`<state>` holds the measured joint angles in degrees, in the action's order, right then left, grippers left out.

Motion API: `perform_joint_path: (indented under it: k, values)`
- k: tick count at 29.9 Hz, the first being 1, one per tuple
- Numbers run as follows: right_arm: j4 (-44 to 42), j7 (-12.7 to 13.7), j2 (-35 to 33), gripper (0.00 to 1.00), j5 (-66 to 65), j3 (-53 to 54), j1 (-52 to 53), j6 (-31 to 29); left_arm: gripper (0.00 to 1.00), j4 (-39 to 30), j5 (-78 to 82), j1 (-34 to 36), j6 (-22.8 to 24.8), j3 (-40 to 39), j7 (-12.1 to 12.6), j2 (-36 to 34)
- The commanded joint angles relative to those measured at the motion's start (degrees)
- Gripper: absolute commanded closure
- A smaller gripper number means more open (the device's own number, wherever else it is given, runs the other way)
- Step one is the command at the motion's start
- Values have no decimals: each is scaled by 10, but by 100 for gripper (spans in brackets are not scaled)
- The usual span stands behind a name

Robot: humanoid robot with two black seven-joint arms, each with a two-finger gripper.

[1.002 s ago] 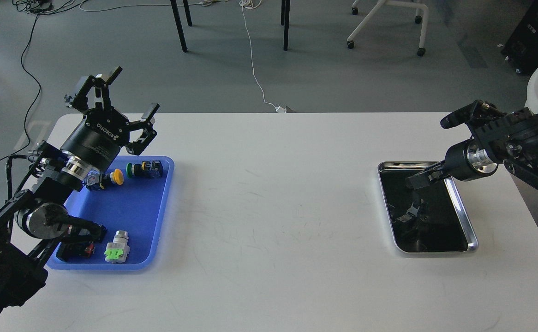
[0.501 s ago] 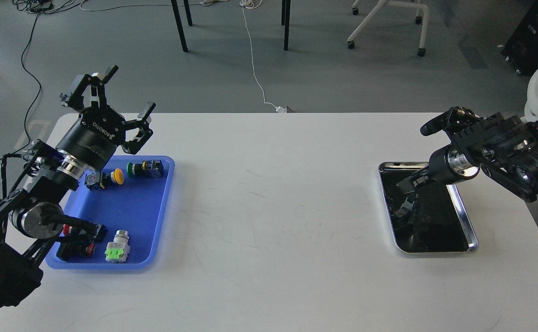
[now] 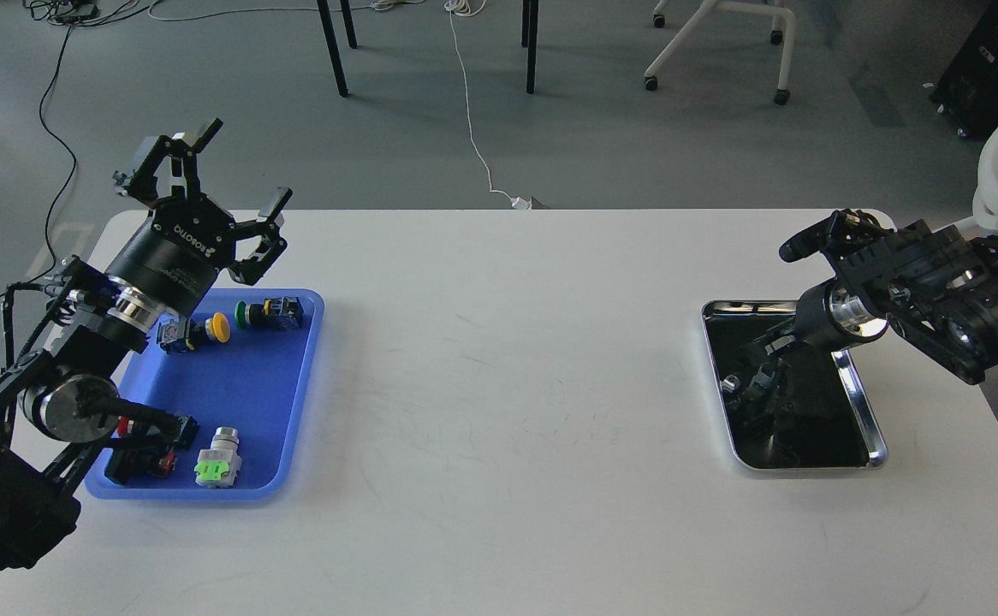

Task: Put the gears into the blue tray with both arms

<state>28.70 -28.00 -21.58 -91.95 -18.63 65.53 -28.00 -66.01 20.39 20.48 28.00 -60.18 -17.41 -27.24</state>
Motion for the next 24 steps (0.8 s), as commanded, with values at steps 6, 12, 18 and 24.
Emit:
perform_joint_path:
  k: [6, 12, 18, 24]
  values:
    - [-9, 0, 8, 45, 0, 0, -4, 0, 1, -1, 0, -1, 0, 0, 0, 0]
    - [-31, 0, 29, 45, 3, 0, -14, 0, 1, -1, 0, -1, 0, 0, 0, 0]
    - [-32, 0, 32, 46, 4, 0, -15, 0, 1, -1, 0, -1, 0, 0, 0, 0]
    - [-31, 0, 30, 62, 5, 0, -13, 0, 1, -1, 0, -1, 0, 0, 0, 0]
